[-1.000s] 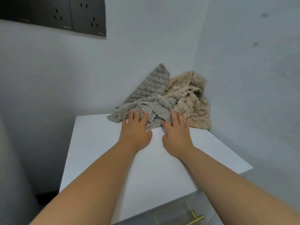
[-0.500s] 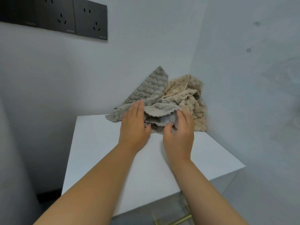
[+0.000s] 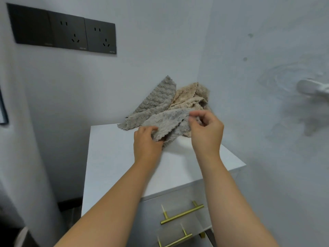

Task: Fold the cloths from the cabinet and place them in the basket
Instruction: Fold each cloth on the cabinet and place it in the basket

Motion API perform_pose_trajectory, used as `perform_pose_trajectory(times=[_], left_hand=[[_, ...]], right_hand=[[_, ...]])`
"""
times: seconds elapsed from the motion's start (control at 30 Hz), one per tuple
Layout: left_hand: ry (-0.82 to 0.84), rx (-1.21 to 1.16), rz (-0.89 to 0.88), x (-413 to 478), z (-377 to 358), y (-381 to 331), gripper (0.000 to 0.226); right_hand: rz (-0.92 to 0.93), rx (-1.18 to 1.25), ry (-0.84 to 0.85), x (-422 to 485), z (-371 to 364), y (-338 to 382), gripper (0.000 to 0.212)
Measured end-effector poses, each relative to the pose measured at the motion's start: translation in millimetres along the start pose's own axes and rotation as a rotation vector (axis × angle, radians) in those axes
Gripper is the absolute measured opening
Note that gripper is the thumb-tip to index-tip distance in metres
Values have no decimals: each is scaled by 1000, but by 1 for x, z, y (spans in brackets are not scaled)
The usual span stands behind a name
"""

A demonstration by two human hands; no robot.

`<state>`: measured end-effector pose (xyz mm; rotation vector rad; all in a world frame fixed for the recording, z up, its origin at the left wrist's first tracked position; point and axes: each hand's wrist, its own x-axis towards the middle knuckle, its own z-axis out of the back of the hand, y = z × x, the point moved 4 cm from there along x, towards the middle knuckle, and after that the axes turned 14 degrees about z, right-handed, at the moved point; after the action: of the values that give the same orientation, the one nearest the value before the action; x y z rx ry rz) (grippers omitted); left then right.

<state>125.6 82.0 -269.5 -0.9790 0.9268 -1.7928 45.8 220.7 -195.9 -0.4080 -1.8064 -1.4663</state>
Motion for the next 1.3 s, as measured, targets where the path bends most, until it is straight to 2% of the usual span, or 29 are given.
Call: perform_pose_trajectory(times=[0.1,0.17,0.23,0.33,0.43,0.53,0.6,0.67,0.73,0.8,0.87,0.9,0.93,0.97,1.07,1.13,1.2,1.27,1.3], left_hand=[[10,-80,59,-10,6,-13,22],[79,-153,137,-8,13,-16,19],[140,-179,196,-5,23,-15,15],[214,-223,255,-1,37,-8,22],[383,-349,346,-2,43,-2,24],[509,-487,429,-1,44,-1,10],[455,-391,407,4,48,-4,21],[329,-20,287,11,54,-9,40],[209,246,227,17,59,-13,47],[147,142,280,17,61,-17,43],[175,-385,381,16,57,-21,28],[200,-662,376,14,55,-27,19],[228,-834,312,15,56,-36,18],[244,-909,215,17,58,-43,22],[203,-814,33,18,67,-55,27],[18,-605,3,23,74,-49,27],[-134,-370,-120,26,82,-47,27],[-159,-260,-160,21,87,-53,26],[-133,-296,-126,19,89,-56,28]], right_hand=[[-46,79,-37,0,18,9,30],[-77,101,-83,1,31,9,37],[-92,57,-160,3,48,6,35],[-113,-44,-284,4,71,-3,32],[-148,-159,-273,3,80,-16,25],[-204,-180,-253,6,85,-25,34],[-260,-97,-242,8,85,-28,28],[-266,-7,-227,10,80,-25,22],[-201,-86,-173,12,75,-23,21],[-139,-187,-92,15,69,-19,25],[-99,-160,-88,18,64,-11,29],[-60,-117,-115,20,63,-5,25],[7,-72,-147,22,62,3,22],[96,-51,-177,25,63,11,23],[281,-165,-280,34,70,23,24],[248,-201,-329,39,76,18,16],[180,-160,-345,40,81,10,14],[186,-129,-344,39,84,12,18],[190,-107,-333,40,85,14,23]])
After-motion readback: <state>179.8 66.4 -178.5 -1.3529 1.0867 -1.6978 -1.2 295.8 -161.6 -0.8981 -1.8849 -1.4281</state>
